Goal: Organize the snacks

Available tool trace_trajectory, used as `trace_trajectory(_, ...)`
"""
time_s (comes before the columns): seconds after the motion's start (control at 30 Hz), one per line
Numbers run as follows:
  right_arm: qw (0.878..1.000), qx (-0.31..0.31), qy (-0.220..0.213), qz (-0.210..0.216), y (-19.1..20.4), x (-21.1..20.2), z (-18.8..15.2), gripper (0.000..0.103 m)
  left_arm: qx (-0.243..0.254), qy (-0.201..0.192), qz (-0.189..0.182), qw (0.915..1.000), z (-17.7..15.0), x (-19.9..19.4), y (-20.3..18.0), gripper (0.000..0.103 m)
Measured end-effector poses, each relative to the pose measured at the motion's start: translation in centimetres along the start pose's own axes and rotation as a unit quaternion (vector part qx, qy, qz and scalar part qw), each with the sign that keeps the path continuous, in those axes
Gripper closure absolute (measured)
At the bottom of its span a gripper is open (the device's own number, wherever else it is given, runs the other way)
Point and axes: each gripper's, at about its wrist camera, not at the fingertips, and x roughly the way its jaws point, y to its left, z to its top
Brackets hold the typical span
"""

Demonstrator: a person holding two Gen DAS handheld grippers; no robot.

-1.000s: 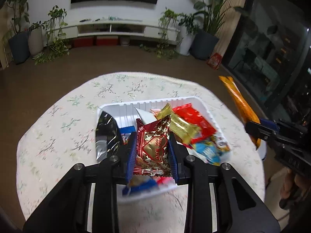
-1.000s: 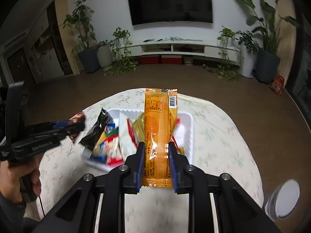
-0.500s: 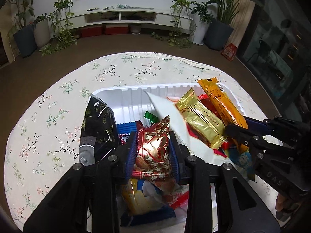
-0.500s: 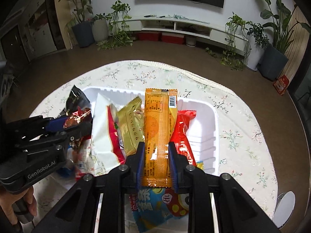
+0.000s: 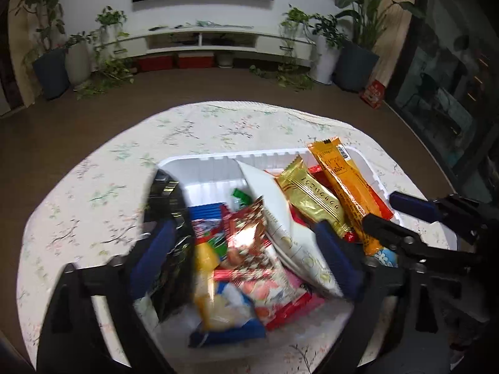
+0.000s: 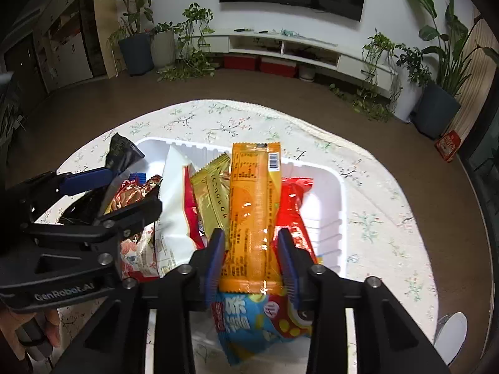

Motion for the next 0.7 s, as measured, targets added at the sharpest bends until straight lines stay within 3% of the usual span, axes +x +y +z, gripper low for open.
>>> trace_trajectory(0.17,0.999,0.021,-0.036,-0.008,-0.9,-3.8,-0.8,0.043,-0.011,-0.039,0.012,0.9991,-1.4,-5.2,0.4,0.001)
trace_trajectory(0.27,0.996,0.042,-0.084,-0.012,-1.5,-8.1,-2.4,0.019,-0.01,-0.072,0.021,0.9972,-3.6,-9.5,0.3,0.001)
trace_trajectory(0.33,0.991,0.057,-0.119,-0.014,-1.8,-11.2,-4.4,0.006,-0.012,-0.08,-0.011,0.9967,-6.0,-12.4,-0.3,0.001)
trace_trajectory(0.43,0.987,0.079,-0.14,-0.012,-1.5,-14.5,-7.8,0.004,0.005,-0.067,-0.028,0.9973,-10.4,-16.1,-1.9,0.001)
trace_trajectory(0.57,0.985,0.093,-0.146,-0.009,0.0,-17.7,-12.6,0.002,-0.04,-0.102,-0.039,0.9932,-16.6,-21.5,-2.1,0.001)
trace_trajectory(0.63,0.983,0.099,-0.154,-0.01,1.1,-19.4,-15.1,0.002,-0.066,-0.1,-0.041,0.9919,-19.3,-23.2,-2.0,0.001)
trace_trajectory(0.7,0.982,0.098,-0.162,-0.009,2.3,-21.1,-17.1,0.002,-0.089,-0.093,-0.021,0.9914,-21.5,-24.5,-1.9,0.001)
